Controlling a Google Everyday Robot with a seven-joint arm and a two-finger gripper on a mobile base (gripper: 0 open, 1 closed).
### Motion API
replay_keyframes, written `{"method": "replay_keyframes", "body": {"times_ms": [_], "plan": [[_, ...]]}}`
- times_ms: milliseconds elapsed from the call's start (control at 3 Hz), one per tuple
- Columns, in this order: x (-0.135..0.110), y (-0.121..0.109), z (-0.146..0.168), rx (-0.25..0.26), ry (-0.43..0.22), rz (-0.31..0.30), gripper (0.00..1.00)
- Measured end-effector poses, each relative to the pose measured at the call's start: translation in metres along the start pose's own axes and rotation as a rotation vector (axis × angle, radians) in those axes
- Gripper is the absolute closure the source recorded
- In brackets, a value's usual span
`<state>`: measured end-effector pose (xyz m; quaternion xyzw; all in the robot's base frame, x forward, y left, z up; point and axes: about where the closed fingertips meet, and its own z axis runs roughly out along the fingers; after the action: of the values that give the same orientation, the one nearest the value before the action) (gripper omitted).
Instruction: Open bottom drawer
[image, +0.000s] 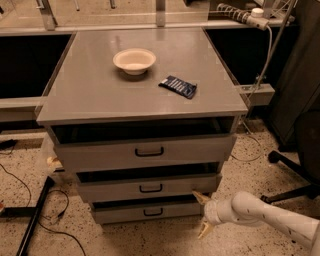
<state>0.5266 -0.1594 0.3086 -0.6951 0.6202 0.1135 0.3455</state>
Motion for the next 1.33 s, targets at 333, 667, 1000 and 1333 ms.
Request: {"method": "replay_keyframes", "body": {"times_ms": [333,667,1000,1333], "plan": [[0.002,0.007,0.016,-0.029,-0.011,0.02,0.0],[0.01,0.015,0.036,-0.079,-0.048,0.077,0.0],[0.019,0.016,0.05,-0.102,-0.105,0.127,0.0],[0.03,0.011,0.063,-0.093,-0.138,0.155,0.0]]}}
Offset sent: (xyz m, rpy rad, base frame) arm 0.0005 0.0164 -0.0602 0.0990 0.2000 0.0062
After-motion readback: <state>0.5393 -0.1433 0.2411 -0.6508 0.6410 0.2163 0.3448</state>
